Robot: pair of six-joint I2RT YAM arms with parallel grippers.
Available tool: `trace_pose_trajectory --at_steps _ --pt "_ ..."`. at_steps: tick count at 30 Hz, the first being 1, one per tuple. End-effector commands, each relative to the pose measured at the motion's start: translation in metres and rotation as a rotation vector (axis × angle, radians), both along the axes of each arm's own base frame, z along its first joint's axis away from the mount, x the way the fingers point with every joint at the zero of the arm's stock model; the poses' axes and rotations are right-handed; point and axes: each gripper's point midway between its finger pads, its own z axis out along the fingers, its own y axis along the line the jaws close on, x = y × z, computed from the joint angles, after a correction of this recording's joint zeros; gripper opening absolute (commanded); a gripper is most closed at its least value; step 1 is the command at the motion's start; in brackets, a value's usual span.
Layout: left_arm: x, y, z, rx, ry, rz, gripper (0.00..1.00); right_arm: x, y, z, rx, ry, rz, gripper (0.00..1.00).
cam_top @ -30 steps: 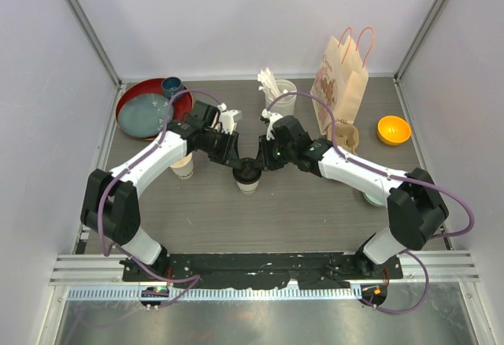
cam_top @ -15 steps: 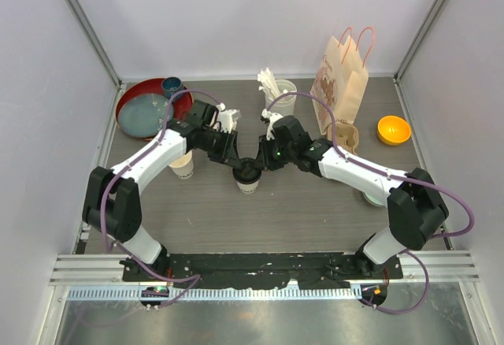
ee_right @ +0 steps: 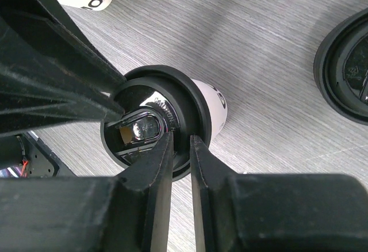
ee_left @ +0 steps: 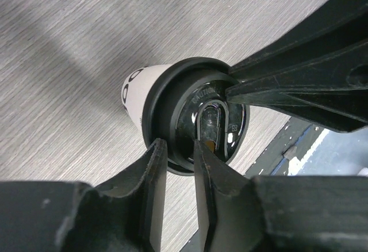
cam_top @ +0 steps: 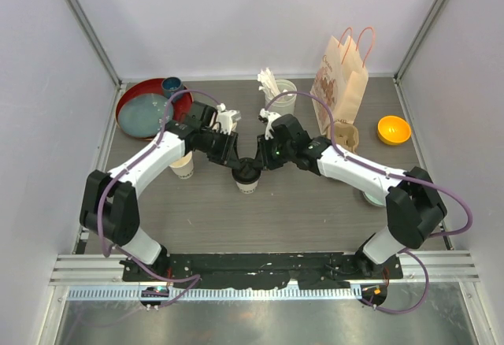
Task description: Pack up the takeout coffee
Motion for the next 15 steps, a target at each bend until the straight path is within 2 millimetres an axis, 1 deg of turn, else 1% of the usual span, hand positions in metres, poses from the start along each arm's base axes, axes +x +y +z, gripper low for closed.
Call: trace_pose_trajectory --at_steps 1,2,3,5,10,13,15 --pt "-0.011 -0.005 0.0 -0.01 -0.04 -0.069 0.31 -0.019 0.009 -0.017 -0.056 0.052 0.084 0.24" --pt "-0.011 -0.006 0.007 -0.024 -0.058 -0.074 0.32 -0.018 0.012 -0.011 -0.047 0.041 0.088 0.25" --pt "-0.011 -0.007 0.009 -0.03 -0.063 -0.077 0.34 -0.019 0.016 -0.009 -0.042 0.035 0.095 0.28" --pt "-0.011 -0.009 0.018 -0.051 -0.08 -0.084 0.35 -0.017 0.018 -0.005 -0.037 0.031 0.089 0.3" --pt "-0.008 -0.009 0.028 -0.049 -0.102 -0.078 0.38 -0.015 0.016 0.001 -0.045 0.016 0.074 0.34" --pt "-0.005 -0.009 0.035 -0.049 -0.121 -0.076 0.39 -0.012 0.016 0.012 -0.041 -0.008 0.073 0.36" --pt "-0.002 -0.008 0.041 -0.046 -0.14 -0.07 0.39 -0.007 0.018 0.023 -0.033 -0.034 0.077 0.38"
